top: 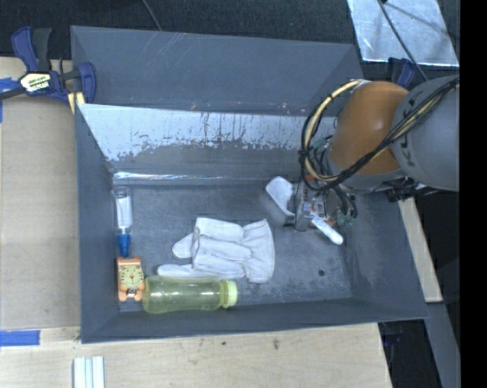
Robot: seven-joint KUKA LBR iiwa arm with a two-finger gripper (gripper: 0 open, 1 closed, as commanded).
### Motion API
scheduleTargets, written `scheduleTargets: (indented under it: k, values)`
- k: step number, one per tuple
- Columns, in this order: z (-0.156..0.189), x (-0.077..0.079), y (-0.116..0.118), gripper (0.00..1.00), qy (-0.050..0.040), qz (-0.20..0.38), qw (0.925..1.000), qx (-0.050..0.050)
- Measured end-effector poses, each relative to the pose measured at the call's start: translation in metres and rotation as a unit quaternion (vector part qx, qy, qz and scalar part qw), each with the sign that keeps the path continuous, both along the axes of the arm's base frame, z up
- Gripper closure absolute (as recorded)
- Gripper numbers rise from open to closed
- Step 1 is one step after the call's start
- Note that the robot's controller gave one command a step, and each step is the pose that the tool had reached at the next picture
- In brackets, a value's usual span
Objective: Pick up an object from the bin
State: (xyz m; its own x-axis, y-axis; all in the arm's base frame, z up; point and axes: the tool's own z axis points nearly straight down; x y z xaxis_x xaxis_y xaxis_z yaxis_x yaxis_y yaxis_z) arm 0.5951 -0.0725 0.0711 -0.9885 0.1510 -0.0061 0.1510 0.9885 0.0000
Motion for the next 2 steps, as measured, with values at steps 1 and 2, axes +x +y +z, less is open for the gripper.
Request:
scheduleTargets:
  k: [1,2]
  values:
    - [0.0,0.0,0.0,1.0,0.0,0.0,1.0,0.0]
    - [0.193,0.015,-0.009,1.0,-0.0029,-0.006,1.0,0.0]
